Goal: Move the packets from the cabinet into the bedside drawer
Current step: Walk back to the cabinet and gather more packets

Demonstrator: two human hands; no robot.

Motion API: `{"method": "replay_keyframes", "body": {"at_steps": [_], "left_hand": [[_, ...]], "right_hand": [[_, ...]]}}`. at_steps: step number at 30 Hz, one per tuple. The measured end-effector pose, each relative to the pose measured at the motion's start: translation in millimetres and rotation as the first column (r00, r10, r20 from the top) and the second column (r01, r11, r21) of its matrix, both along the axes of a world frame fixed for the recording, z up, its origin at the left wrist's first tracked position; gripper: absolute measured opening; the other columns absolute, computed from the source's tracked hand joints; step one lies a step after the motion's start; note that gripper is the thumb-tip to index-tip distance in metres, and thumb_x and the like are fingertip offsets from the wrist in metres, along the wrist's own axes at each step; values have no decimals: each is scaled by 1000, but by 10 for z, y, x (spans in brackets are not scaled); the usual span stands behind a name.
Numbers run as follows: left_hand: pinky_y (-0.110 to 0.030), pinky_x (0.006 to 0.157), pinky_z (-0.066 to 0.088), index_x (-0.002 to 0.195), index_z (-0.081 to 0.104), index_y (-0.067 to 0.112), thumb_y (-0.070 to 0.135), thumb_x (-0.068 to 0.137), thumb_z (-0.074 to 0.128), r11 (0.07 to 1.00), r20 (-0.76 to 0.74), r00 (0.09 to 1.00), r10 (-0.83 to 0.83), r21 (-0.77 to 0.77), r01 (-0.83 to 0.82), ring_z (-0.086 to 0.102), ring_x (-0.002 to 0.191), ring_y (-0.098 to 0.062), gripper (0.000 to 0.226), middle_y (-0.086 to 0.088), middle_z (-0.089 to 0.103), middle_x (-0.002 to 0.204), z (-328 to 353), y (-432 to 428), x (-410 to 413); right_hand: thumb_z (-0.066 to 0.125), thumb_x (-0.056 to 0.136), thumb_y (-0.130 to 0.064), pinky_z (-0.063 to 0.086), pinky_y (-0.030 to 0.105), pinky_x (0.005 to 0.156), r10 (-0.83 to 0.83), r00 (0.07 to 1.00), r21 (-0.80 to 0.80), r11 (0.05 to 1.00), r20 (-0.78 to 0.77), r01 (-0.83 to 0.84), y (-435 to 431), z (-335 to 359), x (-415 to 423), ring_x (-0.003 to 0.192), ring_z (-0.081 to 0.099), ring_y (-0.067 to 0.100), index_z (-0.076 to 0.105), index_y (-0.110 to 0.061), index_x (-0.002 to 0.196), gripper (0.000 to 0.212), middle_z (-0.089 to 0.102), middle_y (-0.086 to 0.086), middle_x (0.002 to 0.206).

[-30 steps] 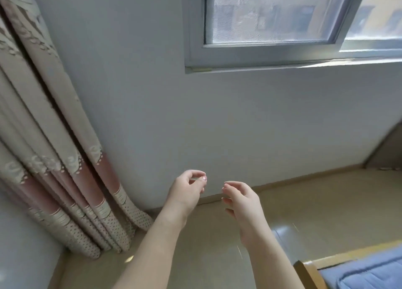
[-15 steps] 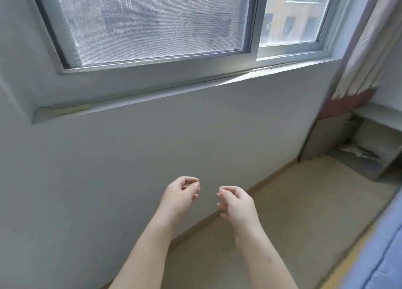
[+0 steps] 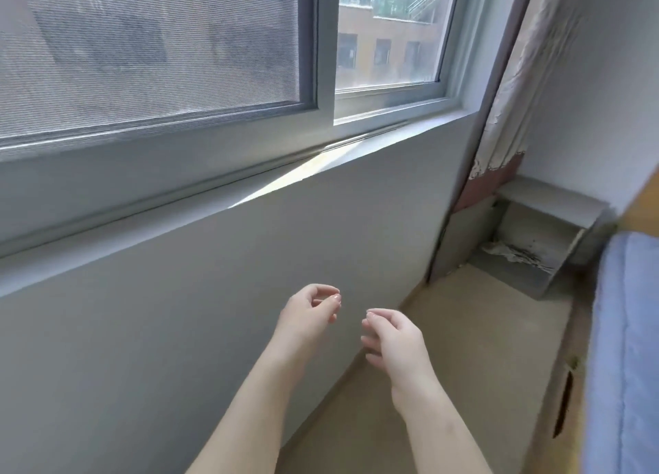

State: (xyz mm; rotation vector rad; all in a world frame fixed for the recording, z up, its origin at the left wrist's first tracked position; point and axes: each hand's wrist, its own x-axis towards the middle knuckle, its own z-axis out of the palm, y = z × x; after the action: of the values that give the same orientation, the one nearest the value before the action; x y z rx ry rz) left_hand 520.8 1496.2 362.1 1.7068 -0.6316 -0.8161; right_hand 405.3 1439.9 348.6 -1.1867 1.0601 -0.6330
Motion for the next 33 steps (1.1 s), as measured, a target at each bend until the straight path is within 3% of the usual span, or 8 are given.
{"method": "replay_keyframes", "body": {"at_steps": [9, 12, 20, 26, 30, 33], "left_hand": [[-20, 67, 44, 92, 62, 29, 22, 94, 53, 975, -15, 978, -207, -89, 205, 64, 87, -9, 12, 3, 67, 99, 178, -2152, 512], [-20, 69, 45, 95, 63, 26, 21, 94, 53, 957, -53, 956, -288, -36, 286, 63, 85, -9, 12, 2, 67, 97, 88, -2820, 527], [-31, 90, 46, 91, 62, 29, 21, 94, 52, 891, -73, 891, -448, 38, 452, 64, 88, -10, 13, 1, 69, 100, -143, -4499, 82], [-31, 89, 47, 97, 62, 28, 21, 92, 54, 853, -61, 853, -519, 28, 521, 65, 95, -10, 12, 1, 68, 103, -55, -5934, -618], [-33, 91, 47, 94, 62, 29, 22, 92, 53, 861, -76, 860, -505, 25, 508, 65, 95, -11, 11, 1, 69, 101, 3, -6750, -951], [-32, 90, 47, 93, 62, 27, 20, 91, 54, 852, -89, 852, -517, 47, 522, 65, 93, -11, 11, 0, 68, 101, -59, -7310, -1129]], "right_hand": [[51, 93, -18, 49, 30, 77, -244, 969, -37, 969, 21, 245, -1860, 101, 402, 85, 60, 14, 60, -24, 91, 11, 63, 0, 104], [51, 94, -17, 47, 30, 75, -354, 935, 19, 935, 18, 354, -2415, 39, 379, 86, 60, 16, 60, -23, 90, 12, 62, 0, 103], [50, 94, -18, 47, 27, 73, -469, 883, 49, 881, -37, 470, -3901, -127, -23, 85, 58, 14, 58, -25, 88, 13, 62, -2, 102], [50, 93, -17, 46, 28, 73, -565, 825, -13, 825, -26, 565, -5332, 18, -721, 85, 58, 14, 58, -25, 85, 14, 62, -1, 97], [50, 93, -17, 50, 35, 86, -537, 842, 26, 842, -47, 539, -6063, 40, -1056, 90, 59, 16, 59, -25, 87, 13, 63, -1, 101], [50, 93, -17, 49, 30, 79, -553, 831, 56, 830, -56, 555, -6586, -13, -1220, 87, 59, 15, 58, -25, 87, 13, 61, -2, 100]]}}
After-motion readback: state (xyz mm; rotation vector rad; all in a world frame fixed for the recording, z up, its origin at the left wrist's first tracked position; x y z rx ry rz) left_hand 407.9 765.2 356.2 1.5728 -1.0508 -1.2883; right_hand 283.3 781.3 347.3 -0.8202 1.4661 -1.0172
